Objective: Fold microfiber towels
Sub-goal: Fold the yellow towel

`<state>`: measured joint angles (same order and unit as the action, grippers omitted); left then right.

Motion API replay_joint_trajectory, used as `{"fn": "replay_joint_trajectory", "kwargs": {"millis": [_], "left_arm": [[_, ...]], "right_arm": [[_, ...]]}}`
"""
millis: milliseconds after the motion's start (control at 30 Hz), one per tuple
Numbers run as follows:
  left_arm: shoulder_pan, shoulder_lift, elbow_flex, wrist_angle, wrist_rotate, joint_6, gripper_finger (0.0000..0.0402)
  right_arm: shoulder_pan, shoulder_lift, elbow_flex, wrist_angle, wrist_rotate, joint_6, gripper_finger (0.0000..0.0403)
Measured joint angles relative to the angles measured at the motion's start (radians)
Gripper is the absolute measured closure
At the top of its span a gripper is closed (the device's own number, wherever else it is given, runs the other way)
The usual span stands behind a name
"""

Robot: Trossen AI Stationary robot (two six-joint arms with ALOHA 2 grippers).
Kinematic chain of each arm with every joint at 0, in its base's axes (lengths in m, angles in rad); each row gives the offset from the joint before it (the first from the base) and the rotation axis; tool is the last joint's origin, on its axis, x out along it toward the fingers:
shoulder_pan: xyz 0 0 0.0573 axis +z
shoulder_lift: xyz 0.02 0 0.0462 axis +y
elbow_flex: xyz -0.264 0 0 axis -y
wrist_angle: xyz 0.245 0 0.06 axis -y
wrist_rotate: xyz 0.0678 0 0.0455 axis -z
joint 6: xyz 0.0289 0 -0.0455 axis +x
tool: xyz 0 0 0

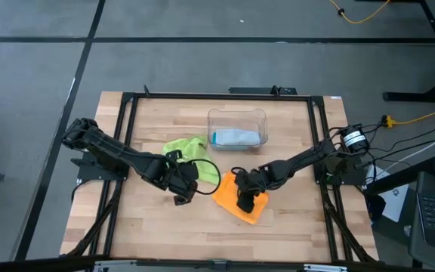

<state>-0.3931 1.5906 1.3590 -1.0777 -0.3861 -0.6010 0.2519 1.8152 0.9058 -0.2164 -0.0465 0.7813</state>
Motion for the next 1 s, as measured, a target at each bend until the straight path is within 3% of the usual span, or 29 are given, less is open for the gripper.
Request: {"fn": "replay_joint_trajectory", "kwargs": {"millis": [133,367,567,633,833,1000], "left_arm": [[0.0,0.0,0.0,0.059,-0.016,0.007,0.0273],[0.0,0.0,0.0,0.058,-0.058,0.008,0.0273],[-0.005,0.0,0.0,0.055,-0.059,0.009,0.0273],[-0.01,0.0,0.0,0.055,-0.061,0.009,0.0273],[-0.028,0.001,0.0,0.055,-0.071,0.01,0.0273],[-0.043,0.001,0.0,0.071,-0.086,0.007,0.0272]], "right_arm": [[-0.011,0.002,0.003,0.0,0.04,0.148,0.0236],[0.001,-0.012,0.011,0.059,0.124,0.177,0.0236],[0.009,-0.065,0.11,-0.051,0.179,0.204,0.0236],[0.02,-0.065,0.147,-0.117,0.184,0.106,0.0236],[0.075,-0.067,0.185,-0.108,0.181,-0.456,0.0236],[0.095,-0.064,0.176,-0.08,0.176,-0.657,0.0236]]}}
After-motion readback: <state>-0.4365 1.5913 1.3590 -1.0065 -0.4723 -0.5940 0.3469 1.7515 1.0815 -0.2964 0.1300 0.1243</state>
